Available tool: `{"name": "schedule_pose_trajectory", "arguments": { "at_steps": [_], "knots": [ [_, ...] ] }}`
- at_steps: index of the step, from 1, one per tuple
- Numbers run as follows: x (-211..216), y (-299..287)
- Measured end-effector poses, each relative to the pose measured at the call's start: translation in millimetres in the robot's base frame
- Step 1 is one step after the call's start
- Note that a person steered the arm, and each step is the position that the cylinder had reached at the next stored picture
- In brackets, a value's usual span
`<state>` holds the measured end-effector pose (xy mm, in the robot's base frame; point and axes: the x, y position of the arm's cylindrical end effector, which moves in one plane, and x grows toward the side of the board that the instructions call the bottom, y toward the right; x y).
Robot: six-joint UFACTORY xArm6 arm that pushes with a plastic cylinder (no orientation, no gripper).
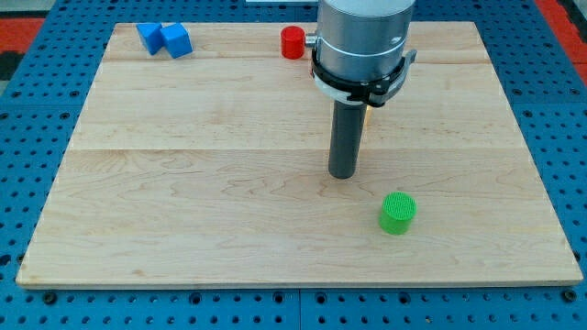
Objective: Push the green circle towards the bottom left side of the yellow heart
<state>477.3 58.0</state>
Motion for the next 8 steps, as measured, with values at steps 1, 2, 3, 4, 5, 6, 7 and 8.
{"name": "schedule_pose_trajectory", "arguments": {
  "at_steps": [1, 2, 3, 4, 5, 6, 7, 8],
  "knots": [
    [-7.6, 15.5],
    [-11.0, 9.8],
    [-17.3, -1.3],
    [-8.2, 26.3],
    [24.9, 105.2],
    [72.9, 114.3],
    [86.8, 72.1],
    [85.5, 37.5]
  ]
}}
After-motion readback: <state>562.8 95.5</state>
